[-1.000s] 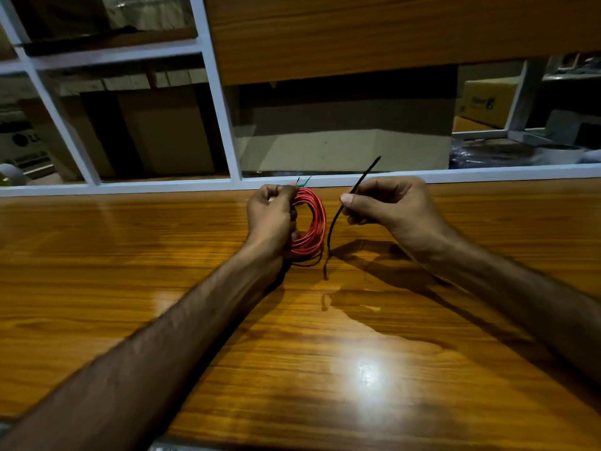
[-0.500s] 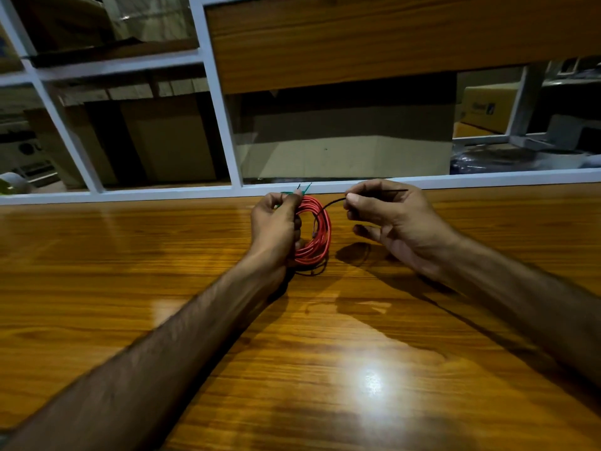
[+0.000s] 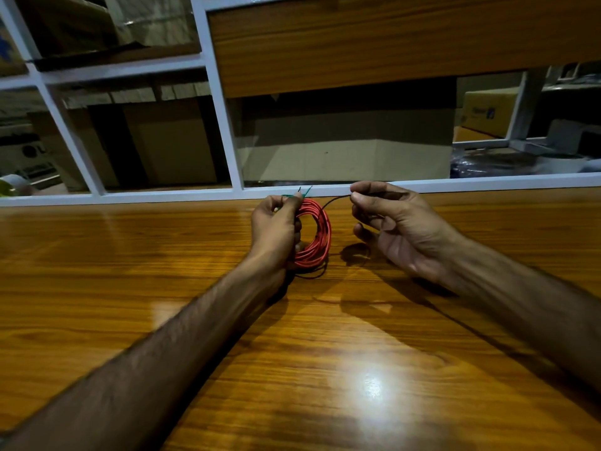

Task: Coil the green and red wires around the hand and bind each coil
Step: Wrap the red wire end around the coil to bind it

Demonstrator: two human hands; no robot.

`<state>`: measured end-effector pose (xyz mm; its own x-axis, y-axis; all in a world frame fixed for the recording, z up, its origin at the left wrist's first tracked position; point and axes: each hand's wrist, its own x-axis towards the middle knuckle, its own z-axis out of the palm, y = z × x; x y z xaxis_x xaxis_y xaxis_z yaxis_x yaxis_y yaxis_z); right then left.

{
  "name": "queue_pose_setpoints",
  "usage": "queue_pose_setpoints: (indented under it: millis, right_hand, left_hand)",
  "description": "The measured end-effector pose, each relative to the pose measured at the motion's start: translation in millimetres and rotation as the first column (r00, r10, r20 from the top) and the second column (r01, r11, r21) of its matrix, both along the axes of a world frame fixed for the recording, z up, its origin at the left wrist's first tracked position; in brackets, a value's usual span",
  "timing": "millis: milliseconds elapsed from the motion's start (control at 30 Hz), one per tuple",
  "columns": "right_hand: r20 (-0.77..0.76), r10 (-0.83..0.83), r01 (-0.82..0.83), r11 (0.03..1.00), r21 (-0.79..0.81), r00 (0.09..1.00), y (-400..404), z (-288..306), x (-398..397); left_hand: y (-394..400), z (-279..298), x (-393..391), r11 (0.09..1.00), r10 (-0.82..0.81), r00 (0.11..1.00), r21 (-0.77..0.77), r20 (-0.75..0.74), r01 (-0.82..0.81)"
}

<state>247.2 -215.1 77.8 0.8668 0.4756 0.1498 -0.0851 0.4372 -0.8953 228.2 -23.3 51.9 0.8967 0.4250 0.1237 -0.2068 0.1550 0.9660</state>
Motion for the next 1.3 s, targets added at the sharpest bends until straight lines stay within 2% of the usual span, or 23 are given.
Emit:
queue_pose_setpoints:
  millis: [133,300,433,567,867,1133,1300]
  right_hand:
    - [0.041,-0.015,0.017,0.999,-0.042,0.999,1,-2,1]
    - [0.263,-0.068,0.118,0.977,-0.18,0.962,4,-4,-2]
    - [0.58,-0.134,0.358,0.887,-0.291,0.804,7,-8,-5]
    - [0.751,-0.158,0.512,0.817,-0.265,0.641,12,-12,-8]
    - [0.868,-0.222,0.651,0.746,-0.142,0.444,19,-23,-8]
    - [0.966,-0.164,0.749,0.661,-0.042,0.199,24,-32,-6]
    - [0.976,-0.152,0.765,0.643,-0.022,0.156,25,-36,-4]
  left_hand:
    - [-1,1,-1,1.0,-0.003,1.0,-0.007,-0.002,0.003]
    - [-4,1,-1,1.0,0.01,1.0,-0.006,0.0,-0.01]
    - [-6,0,-2,0.999,0.038,0.999,0.014,0.016,-0.038]
    - [-11,0,-5,0.998,0.064,0.998,0.01,0.025,-0.064]
    - [-18,-3,-5,0.997,0.07,0.996,-0.039,0.056,-0.068]
    - [-23,-4,-5,0.991,0.086,0.996,-0.108,0.032,-0.082]
    - [-25,-4,-5,0.984,0.099,0.995,-0.148,0.011,-0.096]
